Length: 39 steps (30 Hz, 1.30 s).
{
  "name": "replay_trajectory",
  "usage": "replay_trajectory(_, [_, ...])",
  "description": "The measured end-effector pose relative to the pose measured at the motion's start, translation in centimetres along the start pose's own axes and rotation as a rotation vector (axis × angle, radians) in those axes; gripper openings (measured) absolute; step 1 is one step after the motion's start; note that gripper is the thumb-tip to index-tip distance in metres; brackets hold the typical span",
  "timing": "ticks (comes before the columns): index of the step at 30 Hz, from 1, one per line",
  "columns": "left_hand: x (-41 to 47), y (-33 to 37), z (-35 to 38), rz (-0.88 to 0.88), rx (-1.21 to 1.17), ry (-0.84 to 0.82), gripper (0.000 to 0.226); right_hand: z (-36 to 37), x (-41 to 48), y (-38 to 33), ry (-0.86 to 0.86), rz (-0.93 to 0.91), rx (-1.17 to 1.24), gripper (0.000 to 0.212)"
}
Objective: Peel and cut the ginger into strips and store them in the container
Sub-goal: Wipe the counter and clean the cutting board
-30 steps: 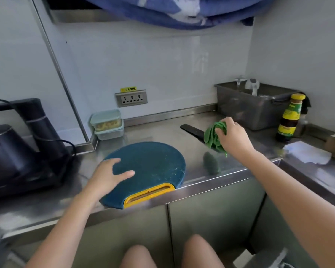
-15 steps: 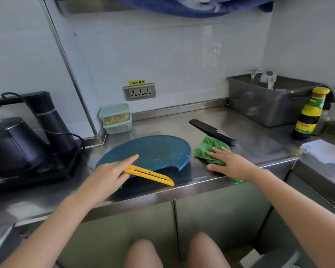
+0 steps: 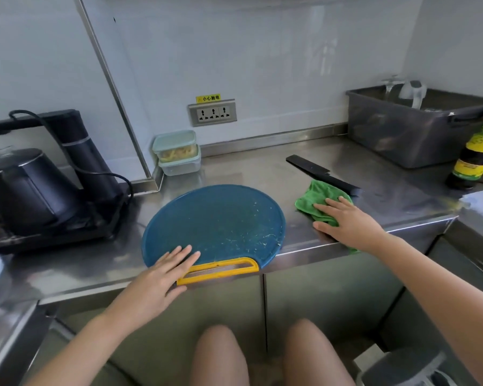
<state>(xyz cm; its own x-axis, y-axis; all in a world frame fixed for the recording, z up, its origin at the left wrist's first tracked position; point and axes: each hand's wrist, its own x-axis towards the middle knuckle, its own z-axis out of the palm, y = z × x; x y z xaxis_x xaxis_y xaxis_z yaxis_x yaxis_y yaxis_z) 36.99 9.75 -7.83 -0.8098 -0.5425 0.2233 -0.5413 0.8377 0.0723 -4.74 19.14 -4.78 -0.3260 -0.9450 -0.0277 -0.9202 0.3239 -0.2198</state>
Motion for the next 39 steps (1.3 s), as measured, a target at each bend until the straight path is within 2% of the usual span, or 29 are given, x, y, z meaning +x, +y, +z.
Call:
replay_trajectory(2, [-0.4,-0.7,-0.5,0.047,0.077,-0.033,0.121,-0.1,-0.1,-0.2,0.001,0.018,0.048,0.058])
replay_trajectory(4, [-0.8,-1.4,-1.4,0.080,0.136,0.004,0.130,-0.6,-0.2,-0.5,0.039,0.032,0.163,0.050])
replay_trajectory(5, [-0.9,-1.4,-2.1,0.104,0.131,0.055,0.123,-0.9,-0.1,-0.5,0.095,0.068,0.250,0.047])
replay_trajectory(6, [-0.6,-1.4,-2.9,0.124,0.121,0.137,0.107,-1.2,0.2,-0.5,0.155,0.114,0.295,0.045])
replay_trajectory(8, [0.7,-1.1,-5.0,0.155,0.184,0.357,0.056,-0.8,0.5,-0.7,0.164,0.164,0.176,0.045])
replay_trajectory(9, [1.5,-0.8,-6.1,0.144,0.215,0.420,0.044,-0.2,0.7,-1.1,0.117,0.164,0.066,0.047])
replay_trajectory(11, [3.0,-0.5,-8.1,0.046,0.127,0.485,0.036,1.3,0.8,-3.5,0.035,0.125,-0.057,0.050])
replay_trajectory(13, [4.0,-0.6,-9.4,-0.104,-0.051,0.514,0.029,2.6,0.5,-8.2,-0.005,0.042,-0.057,0.052])
replay_trajectory(17, [5.0,-1.8,-10.7,-0.275,-0.191,0.613,0.022,5.1,0.3,-20.3,-0.068,-0.224,-0.079,0.053])
replay_trajectory(21, [5.8,-3.1,-11.0,-0.318,-0.182,0.701,0.019,7.0,0.7,-29.2,-0.158,-0.508,-0.069,0.051])
replay_trajectory(26, [6.2,-4.5,-11.4,-0.323,-0.175,0.725,0.022,7.6,4.0,-31.6,-0.212,-0.602,-0.046,0.050])
replay_trajectory(29, [6.2,-5.3,-12.1,-0.362,-0.193,0.771,0.026,7.1,7.7,-29.0,-0.150,-0.505,-0.005,0.051])
replay_trajectory(32, [6.2,-5.9,-12.2,-0.401,-0.206,0.816,0.023,5.8,12.9,-23.0,-0.052,-0.208,-0.058,0.052])
replay_trajectory(35, [6.1,-6.5,-12.0,-0.438,-0.215,0.834,0.022,4.3,16.7,-18.7,-0.073,0.023,-0.053,0.055])
replay_trajectory(37, [6.2,-6.9,-12.2,-0.462,-0.230,0.844,0.022,4.1,17.9,-19.5,-0.094,-0.012,-0.059,0.055])
replay_trajectory(39, [6.3,-7.0,-12.7,-0.463,-0.248,0.852,0.021,4.6,18.3,-22.1,-0.113,-0.128,-0.060,0.053])
